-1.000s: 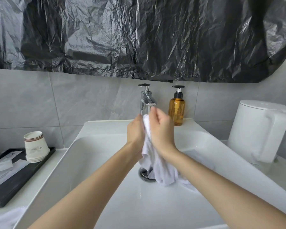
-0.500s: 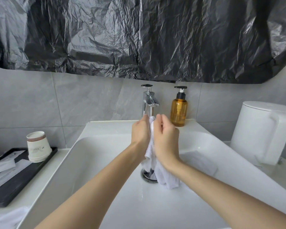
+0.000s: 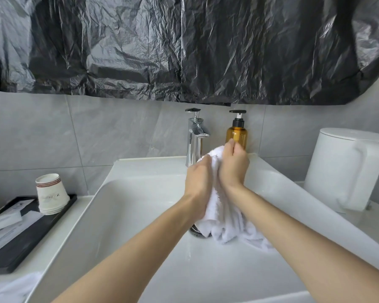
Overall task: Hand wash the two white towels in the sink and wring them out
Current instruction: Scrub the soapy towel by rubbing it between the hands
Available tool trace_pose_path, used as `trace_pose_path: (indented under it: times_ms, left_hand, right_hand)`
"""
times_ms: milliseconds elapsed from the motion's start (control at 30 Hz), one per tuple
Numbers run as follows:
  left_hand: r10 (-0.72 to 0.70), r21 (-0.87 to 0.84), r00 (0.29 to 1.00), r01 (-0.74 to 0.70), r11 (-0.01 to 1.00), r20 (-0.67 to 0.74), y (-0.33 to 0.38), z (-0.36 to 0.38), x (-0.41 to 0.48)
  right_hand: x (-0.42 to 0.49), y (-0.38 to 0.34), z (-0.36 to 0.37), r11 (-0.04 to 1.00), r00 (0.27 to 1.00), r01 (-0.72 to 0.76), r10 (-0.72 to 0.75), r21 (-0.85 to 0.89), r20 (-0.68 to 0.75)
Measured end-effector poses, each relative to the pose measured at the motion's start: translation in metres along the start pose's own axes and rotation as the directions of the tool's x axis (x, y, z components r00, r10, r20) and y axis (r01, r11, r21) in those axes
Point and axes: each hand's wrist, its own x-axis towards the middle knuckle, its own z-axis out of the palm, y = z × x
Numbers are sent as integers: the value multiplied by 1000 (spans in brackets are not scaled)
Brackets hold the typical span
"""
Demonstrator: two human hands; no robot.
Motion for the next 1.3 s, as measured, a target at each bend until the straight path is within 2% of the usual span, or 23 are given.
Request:
trace_pose_path:
  times_ms: [33,67,133,200,233,333,367,467,500,567,633,667,767,833,900,967,1033,1133,1167,1267,1300]
  left_hand:
    - [-7,-3,1000,7,1000,0,1,3,0]
    - [7,-13,1000,-8,1000,-31,4,3,3]
    - [63,-27,989,-67,997,-138,12,-3,12]
    - [48,-42,981,-57,998,-189,12,-13,14]
    - [14,-58,986,-24,998,-167,10,-15,13]
    - [-66,-39,997,64,997,-31,4,-9,4]
    - [-63,-27,997,63,998,-35,5,-7,4]
    - [21,8,986,-20,1000,-166,10,-13,13]
    - [25,3,982,-25,1000,-187,9,-16,16]
    - [-12,-38,989,7,999,-148,6,-17,10]
    - [-23,-8,996,23,1000,-80,3,-13,5]
    - [-14,-4,998,14,1000,-57,3,-11,3]
    - [87,24,991,-85,996,-105,10,-11,7]
    - [114,-3,987,-115,993,-112,10,-13,9]
    - [97,-60,993,-101,993,-64,9,-10,2]
    - [100,-26,995,-101,995,-20,6,-7,0]
    - [139,10,989,-138,990,-43,8,-10,2]
    - [194,13,977,-193,981,-89,9,-14,7]
    - [193,-18,978,-195,981,-84,9,-13,4]
    - [213,15,976,-213,977,-53,5,-9,3]
    - [213,43,976,-211,977,-42,5,-10,4]
  right_hand:
    - [-3,6,-6,999,999,-41,42,-30,11]
    - [-11,9,-9,998,999,-22,25,-56,44]
    - [-33,4,-8,993,983,112,-107,-27,148]
    - [-36,-3,3,982,957,189,-186,9,224]
    - [-27,-3,8,982,959,189,-185,-1,214]
    - [-5,4,7,1000,996,23,-22,-8,85]
    - [-8,6,2,1000,996,16,-16,-10,83]
    - [-39,-1,0,972,954,236,-232,3,188]
    - [-42,-4,4,965,942,260,-258,19,216]
    - [-27,-4,12,982,965,190,-191,21,178]
    - [-14,0,10,998,993,65,-66,5,97]
    - [-16,3,6,999,995,51,-50,-5,83]
    - [-41,0,-3,973,960,231,-230,9,158]
    - [-41,-7,0,958,940,283,-288,52,184]
    - [-19,-9,6,980,979,178,-185,86,80]
    - [-13,-5,5,995,999,47,-49,87,16]
    - [-29,-2,0,994,992,107,-109,24,69]
    - [-41,-7,0,968,953,242,-250,66,170]
    - [-30,-7,3,972,963,224,-232,71,138]
    - [-9,-7,7,997,1000,14,-14,76,6]
    - [-15,-5,4,998,999,25,-26,56,18]
